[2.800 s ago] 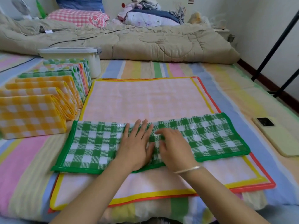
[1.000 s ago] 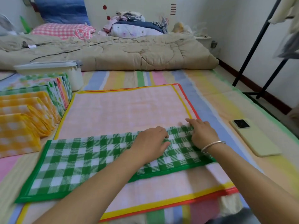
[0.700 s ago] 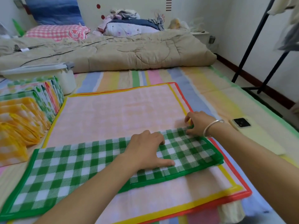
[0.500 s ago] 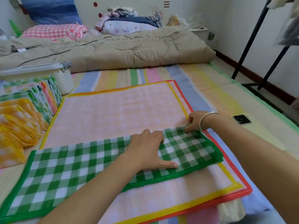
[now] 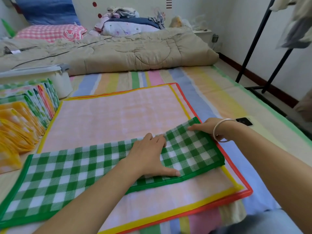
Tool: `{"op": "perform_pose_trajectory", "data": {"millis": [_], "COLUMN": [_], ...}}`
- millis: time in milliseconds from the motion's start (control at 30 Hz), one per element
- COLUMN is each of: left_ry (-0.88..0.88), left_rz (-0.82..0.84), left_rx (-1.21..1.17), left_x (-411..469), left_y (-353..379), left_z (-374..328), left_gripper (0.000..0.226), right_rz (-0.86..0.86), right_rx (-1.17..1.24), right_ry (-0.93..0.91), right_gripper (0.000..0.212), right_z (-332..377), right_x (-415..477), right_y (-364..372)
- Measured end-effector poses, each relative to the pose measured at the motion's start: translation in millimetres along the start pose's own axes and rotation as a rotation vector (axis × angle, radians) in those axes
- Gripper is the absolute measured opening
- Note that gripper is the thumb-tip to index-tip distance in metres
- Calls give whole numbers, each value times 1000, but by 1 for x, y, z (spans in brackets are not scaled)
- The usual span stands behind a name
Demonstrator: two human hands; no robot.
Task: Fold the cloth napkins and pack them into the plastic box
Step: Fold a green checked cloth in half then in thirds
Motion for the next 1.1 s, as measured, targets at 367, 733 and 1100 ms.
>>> {"op": "perform_pose_trajectory", "data": {"millis": [367,733,1100], "left_ry": [3,-98,-289], "left_rz": [-31,-322,-378], "left_rx": [6,-783,-654], "left_x": [0,-46,-109], "left_y": [8,-7,20], "left_z": [-1,35,88], "left_gripper": [107,30,26], "right_rz": [121,134,84], "right_rx": [368,276,-154], "right_ry": [-120,-320,-384], "right_gripper": [25,14,48], "right_z": [20,129,147], "right_x": [-43,-94,-87], "right_y": [-6,44,120]}}
Point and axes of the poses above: each hand's wrist, its own x-axis towards the middle knuckle, its own y-axis out of the palm, z = x × y, the point moved 5 cm from there along x, towards the middle knuckle, and after that the axes turned 2 degrees about x, right-handed, at the moved point
